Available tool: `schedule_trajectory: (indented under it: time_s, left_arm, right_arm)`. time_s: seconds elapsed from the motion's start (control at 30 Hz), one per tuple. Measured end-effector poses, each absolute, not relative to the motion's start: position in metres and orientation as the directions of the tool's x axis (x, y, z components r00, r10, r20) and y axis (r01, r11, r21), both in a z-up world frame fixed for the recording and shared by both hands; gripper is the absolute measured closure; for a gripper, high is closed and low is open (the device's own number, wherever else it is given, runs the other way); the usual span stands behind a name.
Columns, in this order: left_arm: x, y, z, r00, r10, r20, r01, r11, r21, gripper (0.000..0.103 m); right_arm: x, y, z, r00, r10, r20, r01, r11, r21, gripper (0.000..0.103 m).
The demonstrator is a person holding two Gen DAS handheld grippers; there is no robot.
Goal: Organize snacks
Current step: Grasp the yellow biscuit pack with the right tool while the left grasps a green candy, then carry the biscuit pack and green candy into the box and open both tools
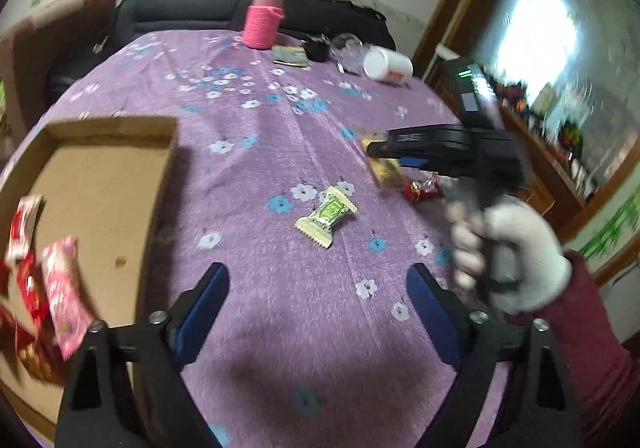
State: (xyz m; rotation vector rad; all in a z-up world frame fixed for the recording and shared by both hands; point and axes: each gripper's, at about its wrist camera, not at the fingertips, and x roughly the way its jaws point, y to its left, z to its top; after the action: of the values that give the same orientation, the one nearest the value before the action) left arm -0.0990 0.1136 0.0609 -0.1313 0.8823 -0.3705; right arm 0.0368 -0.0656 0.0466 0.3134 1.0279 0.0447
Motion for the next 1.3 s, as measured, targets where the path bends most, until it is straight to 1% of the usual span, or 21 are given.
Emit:
schedule_trajectory:
  time_s: [0.03,0.1,0.13,0.17,0.3,0.47,0.5,0.53,0.57,0.6,0.73,0.9,0.97,1.03,1.13,1.2,1.3]
  left_arm:
    - [-0.091,0.103,0.059,0.569,-0.36,-0.739,0.281,0.93,-0.237,0.02]
    - [-0.076,0.089,0.051,0.548,-0.354,-0.758,0.306,0.928,-0.213,0.032]
    - [-0.068,0.083,0.047,0.535,-0.348,-0.77,0.31,0.928,-0.204,0.041]
    - [-0.058,0.077,0.042,0.52,-0.34,-0.783,0.316,0.929,-0.194,0.044]
    - [-0.033,0.06,0.024,0.507,-0.288,-0.812,0.337,0.934,-0.121,0.044]
    - [-0.012,0.048,0.006,0.493,-0.244,-0.835,0.35,0.934,-0.066,0.044]
    - [-0.011,0.045,0.007,0.509,-0.231,-0.829,0.359,0.933,-0.039,0.049]
    - [-0.011,0.041,0.006,0.516,-0.21,-0.83,0.363,0.932,-0.01,0.063]
    - [-0.012,0.039,0.007,0.522,-0.201,-0.829,0.364,0.931,0.004,0.085]
    - [-0.013,0.039,0.008,0.514,-0.22,-0.829,0.368,0.93,-0.018,0.085]
    - [-0.02,0.046,0.014,0.527,-0.224,-0.82,0.343,0.939,-0.036,0.085]
    - [-0.039,0.086,0.042,0.552,-0.309,-0.774,0.278,0.944,-0.178,0.085]
    - [-0.048,0.109,0.057,0.567,-0.324,-0.757,0.245,0.944,-0.22,0.085]
    - [-0.055,0.134,0.072,0.595,-0.304,-0.744,0.209,0.952,-0.223,0.085]
    - [-0.059,0.179,0.088,0.631,-0.228,-0.742,0.125,0.973,-0.193,0.085]
    - [-0.059,0.213,0.09,0.641,-0.163,-0.75,0.049,0.984,-0.172,0.084]
    - [-0.056,0.257,0.082,0.619,-0.127,-0.775,-0.049,0.979,-0.199,0.084]
  right_arm:
    - [0.028,-0.068,0.049,0.533,0.203,-0.822,0.104,0.948,0.302,0.069]
    - [0.01,-0.075,0.054,0.562,0.264,-0.784,0.08,0.926,0.369,0.069]
    - [0.005,-0.077,0.055,0.57,0.283,-0.771,0.071,0.919,0.389,0.069]
    - [0.001,-0.079,0.056,0.58,0.3,-0.757,0.06,0.911,0.407,0.069]
    - [-0.011,-0.089,0.062,0.63,0.321,-0.707,0.032,0.899,0.436,0.069]
    - [-0.011,-0.089,0.058,0.622,0.365,-0.693,0.006,0.883,0.47,0.069]
    - [-0.011,-0.085,0.057,0.618,0.368,-0.695,-0.004,0.885,0.465,0.069]
    - [-0.012,-0.084,0.057,0.618,0.37,-0.694,-0.009,0.886,0.464,0.069]
    - [-0.013,-0.082,0.057,0.618,0.375,-0.691,-0.017,0.885,0.465,0.069]
    - [-0.013,-0.081,0.057,0.619,0.378,-0.689,-0.022,0.885,0.466,0.069]
    - [-0.016,-0.079,0.058,0.625,0.38,-0.682,-0.03,0.885,0.465,0.069]
    - [-0.02,-0.069,0.059,0.631,0.371,-0.681,-0.042,0.893,0.447,0.069]
    - [-0.022,-0.062,0.064,0.629,0.384,-0.676,-0.062,0.892,0.448,0.069]
    - [-0.025,-0.051,0.073,0.621,0.422,-0.66,-0.098,0.878,0.469,0.069]
    - [-0.028,-0.019,0.088,0.6,0.477,-0.643,-0.167,0.86,0.482,0.068]
    - [-0.027,0.004,0.095,0.575,0.511,-0.64,-0.211,0.848,0.487,0.068]
    - [-0.023,0.043,0.102,0.532,0.55,-0.644,-0.274,0.831,0.484,0.068]
